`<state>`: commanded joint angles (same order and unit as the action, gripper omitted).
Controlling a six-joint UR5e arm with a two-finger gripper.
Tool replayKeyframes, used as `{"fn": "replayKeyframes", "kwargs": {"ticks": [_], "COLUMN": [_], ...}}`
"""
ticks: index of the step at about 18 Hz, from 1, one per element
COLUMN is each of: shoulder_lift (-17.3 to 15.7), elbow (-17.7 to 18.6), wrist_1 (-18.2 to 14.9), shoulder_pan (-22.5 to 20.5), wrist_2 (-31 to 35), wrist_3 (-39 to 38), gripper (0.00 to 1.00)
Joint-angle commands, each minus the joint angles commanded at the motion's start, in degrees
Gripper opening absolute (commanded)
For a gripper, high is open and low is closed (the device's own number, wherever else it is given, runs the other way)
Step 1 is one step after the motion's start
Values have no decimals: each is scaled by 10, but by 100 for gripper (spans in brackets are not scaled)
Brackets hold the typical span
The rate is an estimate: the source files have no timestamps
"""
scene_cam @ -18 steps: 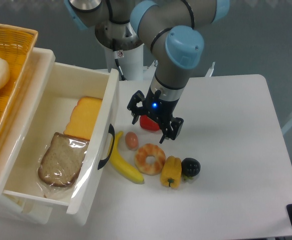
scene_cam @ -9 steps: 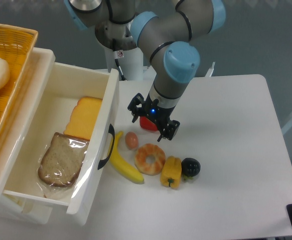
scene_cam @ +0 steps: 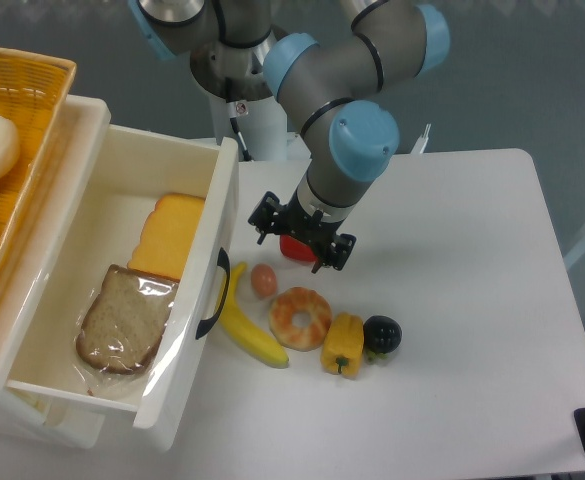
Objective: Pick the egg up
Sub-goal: 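Move the gripper toward the small brown egg beside the banana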
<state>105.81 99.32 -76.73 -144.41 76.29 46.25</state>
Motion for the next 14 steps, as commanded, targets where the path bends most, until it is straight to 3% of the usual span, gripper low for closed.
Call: {"fn": "replayKeyframes", "kwargs": {"ticks": [4,14], "shoulder_lift": [18,61], "elbow": [-5,-9], "wrist_1": [3,4], "shoulder_pan": [0,-4], "wrist_2": [-1,-1], "wrist_3": [-52,-53], "gripper": [100,100]}}
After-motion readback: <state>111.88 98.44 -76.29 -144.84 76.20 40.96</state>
